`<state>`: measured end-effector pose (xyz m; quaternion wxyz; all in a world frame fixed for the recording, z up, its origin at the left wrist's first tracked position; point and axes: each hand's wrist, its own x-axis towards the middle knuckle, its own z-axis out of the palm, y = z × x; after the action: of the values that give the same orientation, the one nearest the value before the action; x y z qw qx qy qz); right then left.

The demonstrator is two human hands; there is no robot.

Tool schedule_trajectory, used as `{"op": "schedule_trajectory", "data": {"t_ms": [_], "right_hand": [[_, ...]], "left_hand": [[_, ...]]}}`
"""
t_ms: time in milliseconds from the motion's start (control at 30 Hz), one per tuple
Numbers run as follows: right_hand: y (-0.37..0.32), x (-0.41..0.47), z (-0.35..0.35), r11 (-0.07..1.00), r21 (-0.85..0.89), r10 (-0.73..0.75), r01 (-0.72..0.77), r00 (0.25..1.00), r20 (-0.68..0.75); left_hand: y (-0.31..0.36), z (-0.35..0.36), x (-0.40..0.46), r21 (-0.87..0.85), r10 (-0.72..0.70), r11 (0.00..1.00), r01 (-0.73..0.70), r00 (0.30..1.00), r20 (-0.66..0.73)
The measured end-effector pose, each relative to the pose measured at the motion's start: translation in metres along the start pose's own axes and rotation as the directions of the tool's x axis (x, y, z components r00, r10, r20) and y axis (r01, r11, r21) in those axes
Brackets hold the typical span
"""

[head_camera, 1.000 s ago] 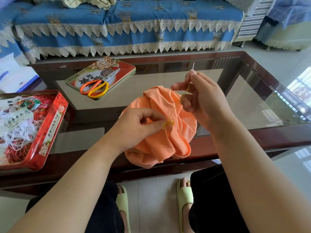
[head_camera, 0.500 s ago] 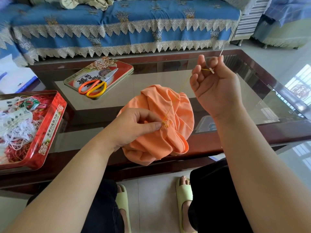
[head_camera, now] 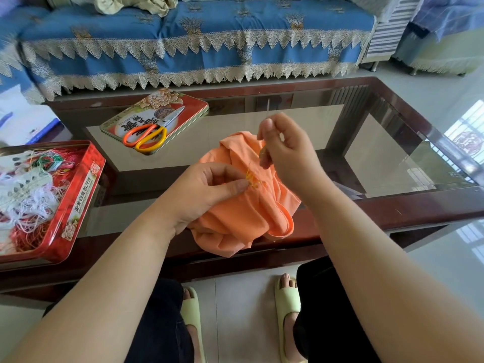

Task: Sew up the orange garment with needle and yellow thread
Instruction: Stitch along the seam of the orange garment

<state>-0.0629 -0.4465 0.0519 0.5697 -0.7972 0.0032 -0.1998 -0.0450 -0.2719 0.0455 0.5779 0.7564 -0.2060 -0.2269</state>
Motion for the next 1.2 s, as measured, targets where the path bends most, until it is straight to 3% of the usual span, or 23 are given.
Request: {"op": "schedule_trajectory", "data": {"t_ms": [167, 300, 567, 700, 833, 1067, 1200], "right_hand": [[0.009, -0.001, 0.017, 0.994, -0.097, -0.046, 0.054, 0.995, 0.084], [0.015, -0.002, 0.026, 0.978, -0.188, -0.063, 0.086, 0.99, 0.126], [0.008, -0.008, 0.025, 0.961, -0.232, -0.154, 0.154, 0.988, 0.016], [0.004, -0.013, 0.024, 0.938, -0.25, -0.263, 0.242, 0.963, -0.058], [-0.002, -0.016, 0.02, 0.949, -0.193, -0.277, 0.25, 0.953, -0.125], [-0.004, -0.02, 0.021, 0.968, -0.14, -0.227, 0.207, 0.963, -0.145], [-0.004, -0.02, 0.02, 0.967, -0.145, -0.23, 0.208, 0.96, -0.159]], "left_hand": [[0.0, 0.0, -0.001, -0.123, 0.022, 0.992, -0.022, 1.0, -0.001], [0.0, -0.003, 0.0, -0.121, 0.05, 0.991, -0.052, 0.999, -0.017], [0.002, -0.001, -0.002, 0.063, 0.122, 0.991, -0.115, 0.985, -0.124], [0.001, -0.002, -0.002, 0.005, 0.12, 0.993, -0.121, 0.975, -0.186], [0.002, -0.002, -0.003, 0.023, 0.134, 0.991, -0.132, 0.957, -0.256], [0.004, -0.004, -0.01, 0.039, 0.162, 0.986, -0.159, 0.984, -0.07], [0.002, -0.004, -0.008, 0.032, 0.189, 0.982, -0.186, 0.974, -0.125]]}}
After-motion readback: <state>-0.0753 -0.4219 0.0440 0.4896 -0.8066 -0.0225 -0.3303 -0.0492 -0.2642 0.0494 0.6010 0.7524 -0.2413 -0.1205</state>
